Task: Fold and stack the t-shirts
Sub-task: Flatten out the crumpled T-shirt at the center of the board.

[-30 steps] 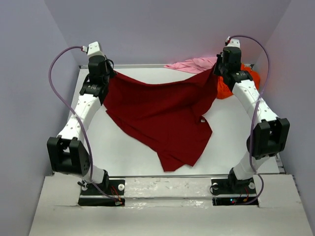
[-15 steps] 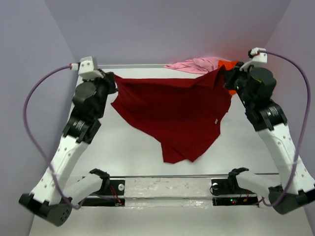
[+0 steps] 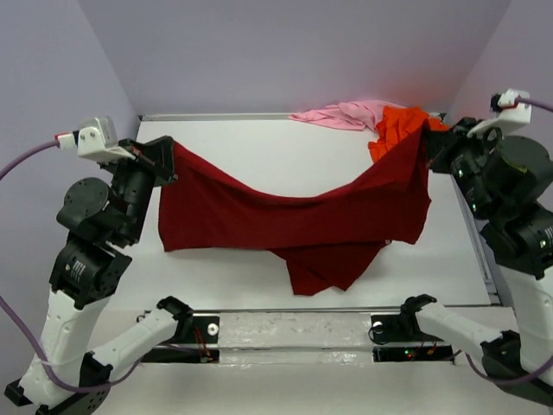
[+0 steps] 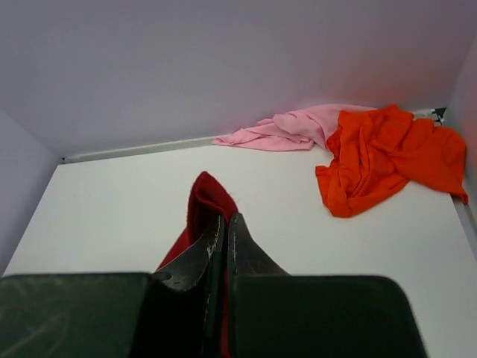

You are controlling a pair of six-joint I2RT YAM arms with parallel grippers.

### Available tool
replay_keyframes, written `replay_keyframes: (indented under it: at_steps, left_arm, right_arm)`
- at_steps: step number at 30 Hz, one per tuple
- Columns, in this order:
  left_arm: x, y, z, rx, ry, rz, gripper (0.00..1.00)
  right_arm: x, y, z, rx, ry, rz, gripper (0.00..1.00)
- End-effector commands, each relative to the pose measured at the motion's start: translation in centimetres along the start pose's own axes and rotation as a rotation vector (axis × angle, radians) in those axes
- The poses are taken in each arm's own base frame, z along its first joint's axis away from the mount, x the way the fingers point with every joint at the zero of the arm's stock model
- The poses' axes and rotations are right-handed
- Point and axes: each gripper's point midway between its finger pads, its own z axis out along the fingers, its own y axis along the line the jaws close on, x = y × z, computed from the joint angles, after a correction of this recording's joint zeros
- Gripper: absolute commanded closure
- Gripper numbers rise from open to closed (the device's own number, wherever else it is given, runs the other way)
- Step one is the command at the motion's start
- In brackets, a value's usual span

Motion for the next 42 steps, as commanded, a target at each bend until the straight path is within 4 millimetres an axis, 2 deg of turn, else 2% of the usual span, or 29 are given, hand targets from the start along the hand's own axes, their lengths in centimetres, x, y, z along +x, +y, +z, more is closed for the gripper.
replay_keyframes:
  at_steps: [1,3,4,5,6,7,8,9,10,11,12,13,17,20,22,25,27,29,30,31,32,33,34,35,36,37,39,41,42]
  left_arm:
    - [-4.0,-2.2,1.8,0.014,-0.055,0.012,1.00]
    - [-6.0,-3.0,3.2,-0.003,-0.089,0.027,1.00]
    - [-6.9,-2.9,4.0,-0.032,-0.129,0.025,1.00]
    - [-6.6,-3.0,5.4,-0.058,-0.126,0.043,1.00]
    - [-6.5,-2.9,6.3,-0.081,-0.128,0.048,1.00]
    - [-5.2,-3.0,8.5,-0.098,-0.103,0.078,1.00]
    - [-5.3,-2.1,9.8,-0.128,-0.107,0.085,1.00]
    - [-4.7,-1.4,11.0,-0.144,-0.097,0.097,1.00]
    - [-4.0,-1.4,12.5,-0.123,-0.088,0.095,1.00]
    - [-2.6,1.1,15.2,-0.173,-0.079,0.089,1.00]
    - [-1.3,2.3,16.5,-0.186,-0.061,0.091,1.00]
    - [1.7,4.0,18.3,-0.220,-0.006,0.108,1.00]
    - [5.6,8.4,21.9,-0.310,0.054,0.131,1.00]
    - [5.9,8.4,23.3,-0.297,0.052,0.136,1.00]
    - [5.2,7.9,23.2,-0.284,0.053,0.149,1.00]
    - [1.5,5.5,21.7,-0.229,-0.013,0.135,1.00]
    - [-1.7,2.7,19.2,-0.180,-0.079,0.144,1.00]
    - [-4.6,1.2,16.0,-0.158,-0.145,0.147,1.00]
    - [-4.3,0.6,15.0,-0.142,-0.137,0.143,1.00]
    - [-4.8,0.2,13.9,-0.123,-0.145,0.132,1.00]
    - [-5.7,-0.2,11.8,-0.108,-0.162,0.125,1.00]
    - [-5.7,-0.4,10.8,-0.099,-0.159,0.116,1.00]
    - [-5.4,-1.2,9.4,-0.073,-0.147,0.109,1.00]
    - [-6.8,-1.3,6.9,-0.063,-0.185,0.081,1.00]
    - [-6.0,-1.2,6.0,-0.056,-0.165,0.073,1.00]
    - [-6.1,-1.6,4.8,-0.033,-0.165,0.044,1.00]
    - [-6.9,-1.3,1.8,-0.004,-0.186,0.006,1.00]
    - [-7.5,-1.5,-0.1,0.032,-0.196,-0.024,1.00]
    - [-7.7,-1.5,-0.6,0.037,-0.196,-0.032,1.00]
  right_arm:
    - [-4.2,1.0,2.8,0.042,-0.057,-0.057,1.00]
    - [-4.1,1.9,6.0,0.062,-0.030,-0.089,1.00]
    - [-6.1,2.2,6.2,0.070,-0.079,-0.080,1.00]
    - [-5.1,2.8,8.9,0.084,-0.045,-0.106,1.00]
    - [-5.4,2.9,10.1,0.104,-0.047,-0.114,1.00]
    - [-7.0,3.1,10.7,0.122,-0.087,-0.114,1.00]
    - [-7.2,2.7,12.1,0.151,-0.087,-0.120,1.00]
    - [-5.0,2.8,15.7,0.177,-0.034,-0.141,1.00]
    - [-4.9,2.7,17.3,0.189,-0.043,-0.144,1.00]
    - [-3.1,1.7,20.4,0.231,-0.009,-0.145,1.00]
    - [-2.0,1.1,22.0,0.247,0.008,-0.150,1.00]
    - [-1.0,1.0,23.6,0.233,0.026,-0.146,1.00]
    - [2.1,-0.3,28.4,0.251,0.079,-0.155,1.00]
    - [2.3,0.6,29.4,0.211,0.077,-0.146,1.00]
    - [0.6,1.2,28.9,0.185,0.038,-0.145,1.00]
    - [-3.2,2.0,26.0,0.146,-0.033,-0.133,1.00]
    - [-6.0,2.5,22.6,0.109,-0.085,-0.120,1.00]
    - [-6.1,2.6,20.6,0.097,-0.083,-0.126,1.00]
    - [-8.2,3.6,17.0,0.063,-0.138,-0.121,1.00]
    - [-8.5,3.9,15.6,0.049,-0.153,-0.121,1.00]
    - [-6.9,3.6,14.9,0.061,-0.118,-0.130,1.00]
    - [-6.8,3.8,13.5,0.047,-0.119,-0.132,1.00]
    - [-7.5,4.1,10.1,0.016,-0.136,-0.124,1.00]
    - [-7.6,3.8,8.5,0.022,-0.144,-0.113,1.00]
    - [-5.2,3.4,8.0,0.019,-0.095,-0.112,1.00]
    - [-6.0,2.4,4.6,0.011,-0.125,-0.085,1.00]
    - [-3.6,1.3,2.9,0.005,-0.096,-0.063,1.00]
    - [-4.1,0.2,-0.4,0.002,-0.131,-0.039,1.00]
    - [-4.0,0.0,-0.9,0.000,-0.127,-0.043,1.00]
